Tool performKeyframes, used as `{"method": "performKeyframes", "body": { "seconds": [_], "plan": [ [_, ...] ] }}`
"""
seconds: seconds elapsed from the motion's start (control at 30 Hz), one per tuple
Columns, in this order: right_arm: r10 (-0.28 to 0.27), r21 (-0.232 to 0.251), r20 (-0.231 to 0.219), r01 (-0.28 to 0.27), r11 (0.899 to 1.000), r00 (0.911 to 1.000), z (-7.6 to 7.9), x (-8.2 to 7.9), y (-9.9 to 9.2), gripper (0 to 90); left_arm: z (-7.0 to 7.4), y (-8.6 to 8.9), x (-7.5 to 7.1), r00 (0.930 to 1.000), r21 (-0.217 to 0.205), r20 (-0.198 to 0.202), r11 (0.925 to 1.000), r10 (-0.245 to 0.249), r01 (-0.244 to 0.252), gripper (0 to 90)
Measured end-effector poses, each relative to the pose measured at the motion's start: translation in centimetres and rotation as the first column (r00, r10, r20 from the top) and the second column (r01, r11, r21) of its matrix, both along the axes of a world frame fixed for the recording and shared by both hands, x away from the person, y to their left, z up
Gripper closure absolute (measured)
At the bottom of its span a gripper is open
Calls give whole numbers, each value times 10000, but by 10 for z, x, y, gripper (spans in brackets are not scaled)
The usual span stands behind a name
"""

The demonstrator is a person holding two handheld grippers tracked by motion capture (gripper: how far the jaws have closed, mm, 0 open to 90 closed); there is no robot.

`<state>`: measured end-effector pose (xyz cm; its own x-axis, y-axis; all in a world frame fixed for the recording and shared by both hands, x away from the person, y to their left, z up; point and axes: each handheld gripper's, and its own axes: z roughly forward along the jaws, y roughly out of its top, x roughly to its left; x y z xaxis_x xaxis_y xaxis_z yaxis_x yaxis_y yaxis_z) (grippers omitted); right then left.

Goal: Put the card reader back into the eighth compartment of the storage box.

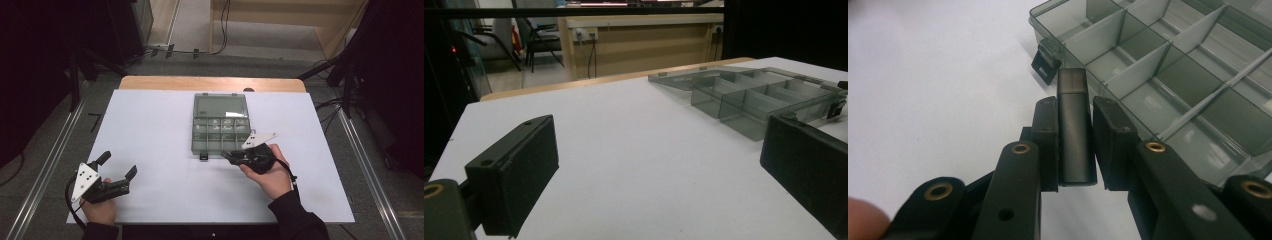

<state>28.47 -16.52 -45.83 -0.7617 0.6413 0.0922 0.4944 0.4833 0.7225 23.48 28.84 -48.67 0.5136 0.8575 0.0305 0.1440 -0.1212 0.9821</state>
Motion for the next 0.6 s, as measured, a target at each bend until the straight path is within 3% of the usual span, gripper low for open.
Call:
{"method": "performKeyframes", "body": {
  "seconds": [0.6],
  "plan": [
    [-192, 59, 123, 191, 9998, 9997, 14, 8, -9, 709, 0, 0, 0, 10000, -19, -11, 10000, 29, -29, 23]
  ]
}}
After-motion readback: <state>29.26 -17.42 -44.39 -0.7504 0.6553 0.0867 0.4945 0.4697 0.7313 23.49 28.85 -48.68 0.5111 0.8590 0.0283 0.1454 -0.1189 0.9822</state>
